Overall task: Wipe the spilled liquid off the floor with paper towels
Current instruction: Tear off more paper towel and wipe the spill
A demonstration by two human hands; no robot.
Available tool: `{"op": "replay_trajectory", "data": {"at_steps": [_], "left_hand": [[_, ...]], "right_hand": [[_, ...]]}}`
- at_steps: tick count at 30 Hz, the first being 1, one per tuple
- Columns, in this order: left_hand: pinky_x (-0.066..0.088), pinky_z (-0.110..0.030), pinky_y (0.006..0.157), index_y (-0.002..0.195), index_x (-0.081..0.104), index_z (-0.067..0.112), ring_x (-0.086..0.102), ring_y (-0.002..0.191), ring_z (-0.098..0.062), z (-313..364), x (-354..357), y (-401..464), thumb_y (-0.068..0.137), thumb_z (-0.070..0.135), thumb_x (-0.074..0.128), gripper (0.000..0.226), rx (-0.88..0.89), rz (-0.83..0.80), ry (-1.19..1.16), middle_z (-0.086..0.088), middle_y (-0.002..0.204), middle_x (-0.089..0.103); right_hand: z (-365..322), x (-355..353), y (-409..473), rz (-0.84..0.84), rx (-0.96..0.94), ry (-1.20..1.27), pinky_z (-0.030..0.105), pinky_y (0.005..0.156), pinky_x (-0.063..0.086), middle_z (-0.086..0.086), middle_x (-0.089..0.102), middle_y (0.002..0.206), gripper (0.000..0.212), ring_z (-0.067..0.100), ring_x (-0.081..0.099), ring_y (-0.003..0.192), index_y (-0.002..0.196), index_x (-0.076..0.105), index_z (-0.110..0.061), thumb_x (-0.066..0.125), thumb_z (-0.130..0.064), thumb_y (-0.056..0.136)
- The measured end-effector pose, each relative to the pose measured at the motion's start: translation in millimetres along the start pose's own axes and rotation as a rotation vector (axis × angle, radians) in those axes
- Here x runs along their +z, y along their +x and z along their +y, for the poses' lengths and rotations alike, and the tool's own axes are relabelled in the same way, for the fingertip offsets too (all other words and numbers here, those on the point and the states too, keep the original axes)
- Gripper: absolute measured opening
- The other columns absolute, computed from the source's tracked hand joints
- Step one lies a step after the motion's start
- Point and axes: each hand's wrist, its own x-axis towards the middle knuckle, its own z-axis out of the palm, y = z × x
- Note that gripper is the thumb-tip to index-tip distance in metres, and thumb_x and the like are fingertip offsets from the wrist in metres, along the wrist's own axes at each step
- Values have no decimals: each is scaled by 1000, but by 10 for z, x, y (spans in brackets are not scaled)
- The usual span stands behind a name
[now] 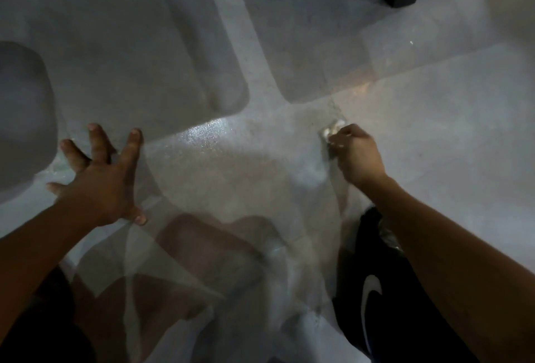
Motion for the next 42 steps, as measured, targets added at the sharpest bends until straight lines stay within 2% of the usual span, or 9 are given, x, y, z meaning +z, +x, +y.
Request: {"op": "replay_trajectory", "data": {"at_steps": [5,8,12,19,22,27,32,35,42], "left_hand": [[15,-88,102,142,-32,62,-39,145,-43,-2,22,41,45,40,102,168,-2,-7,-16,8,153,-52],[15,-89,102,139,-33,65,-40,144,-41,-12,29,38,43,40,103,168,-6,-10,-18,10,154,-51],[15,-88,102,138,-33,64,-39,145,-41,-19,23,37,43,40,103,168,-6,1,-20,8,155,-48],[6,-85,108,126,-44,68,-36,145,-48,-123,77,155,35,51,101,173,57,54,40,-2,156,-47],[10,-87,105,125,-43,68,-39,144,-46,-106,92,110,41,46,102,169,43,33,10,3,155,-50],[16,-89,101,123,-42,68,-39,145,-44,-45,45,49,43,41,103,168,22,18,-24,8,154,-50],[17,-90,99,132,-39,67,-37,145,-46,-53,46,92,41,44,103,170,16,21,-5,8,153,-51],[14,-91,99,137,-35,66,-38,144,-45,-74,82,126,38,45,103,171,16,9,-6,9,152,-52],[10,-87,106,125,-42,71,-39,145,-44,-167,147,244,27,51,102,176,47,38,-15,5,152,-52]], "right_hand": [[-120,-198,696,197,376,63,40,86,53,23,66,108,35,41,65,94,115,71,-8,67,-9,81],[-579,13,653,55,160,77,40,87,48,22,60,117,39,39,59,104,131,60,-9,56,-7,91],[-654,99,-127,-64,-97,57,36,75,45,9,64,88,10,25,59,85,88,68,-14,70,-23,91],[-170,-94,798,182,529,148,15,79,42,6,59,96,32,28,65,98,107,73,0,69,-28,93],[-855,25,738,184,139,275,18,72,46,6,60,89,8,13,58,81,94,69,-9,67,-2,89],[-990,412,-695,-206,-271,261,32,85,42,9,53,116,41,23,46,105,119,65,-37,60,-6,92],[-339,170,-482,173,375,358,27,61,45,-2,54,69,25,8,57,61,86,61,-10,70,-31,95],[-300,106,185,280,643,407,11,67,38,1,58,83,18,27,63,93,103,66,4,62,-12,95],[-1044,508,-637,-201,-217,198,30,84,37,7,49,119,40,23,45,107,128,63,-23,58,-7,92]]}}
